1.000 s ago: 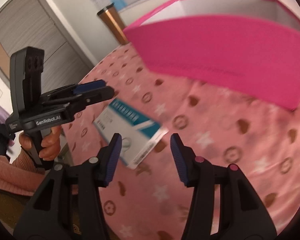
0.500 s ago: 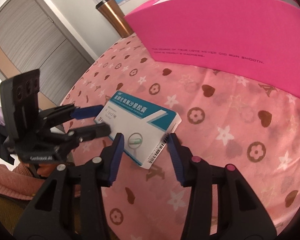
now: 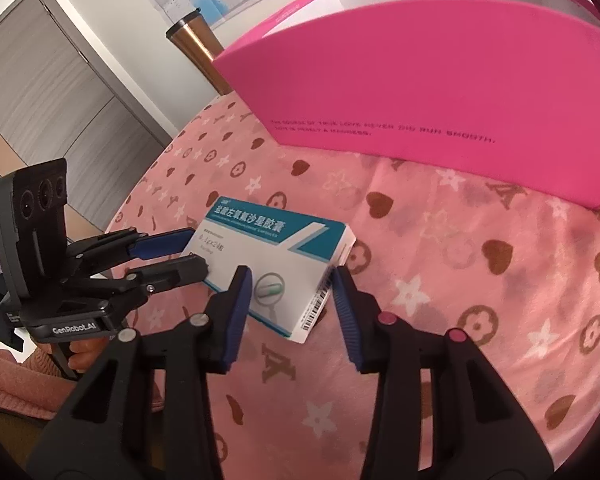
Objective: Organize rigid objects
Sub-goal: 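Grasp the medicine box by its end with the right tool and lift, then carry the medicine box over the magenta box and lower it inside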
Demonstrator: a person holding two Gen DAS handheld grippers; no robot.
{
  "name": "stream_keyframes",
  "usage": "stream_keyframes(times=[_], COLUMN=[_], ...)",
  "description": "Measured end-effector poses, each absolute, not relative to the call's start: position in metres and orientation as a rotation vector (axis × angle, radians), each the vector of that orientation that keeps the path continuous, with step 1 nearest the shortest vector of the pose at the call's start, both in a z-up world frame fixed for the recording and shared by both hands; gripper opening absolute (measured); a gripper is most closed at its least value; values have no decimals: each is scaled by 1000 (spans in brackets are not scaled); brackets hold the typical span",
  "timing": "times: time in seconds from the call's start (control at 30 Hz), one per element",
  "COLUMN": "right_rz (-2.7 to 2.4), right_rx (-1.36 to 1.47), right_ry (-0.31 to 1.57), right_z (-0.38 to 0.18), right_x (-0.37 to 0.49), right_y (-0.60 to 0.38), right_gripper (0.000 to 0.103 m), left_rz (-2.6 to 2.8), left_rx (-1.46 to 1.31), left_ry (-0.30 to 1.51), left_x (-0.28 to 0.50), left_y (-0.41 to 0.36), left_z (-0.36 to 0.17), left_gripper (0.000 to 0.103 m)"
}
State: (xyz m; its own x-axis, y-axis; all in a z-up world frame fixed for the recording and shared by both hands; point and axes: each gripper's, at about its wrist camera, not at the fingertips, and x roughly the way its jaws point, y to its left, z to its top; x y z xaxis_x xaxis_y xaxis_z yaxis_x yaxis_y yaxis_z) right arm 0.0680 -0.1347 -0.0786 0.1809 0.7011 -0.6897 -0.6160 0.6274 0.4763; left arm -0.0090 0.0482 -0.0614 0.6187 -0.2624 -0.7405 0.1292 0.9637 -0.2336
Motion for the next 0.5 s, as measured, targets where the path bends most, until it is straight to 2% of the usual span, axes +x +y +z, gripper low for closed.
stream_keyframes(times=[0.5], right_rz=[903], right_rx=[83], right_ry=[944], right_z=[-55], right_x=[69], right_y=[-147], right_gripper=[44], left_rz=[-250], left_rx=[-147], left_ry=[811], left_x=[-1], left_y=[39], left_z=[-39], left_gripper=[43])
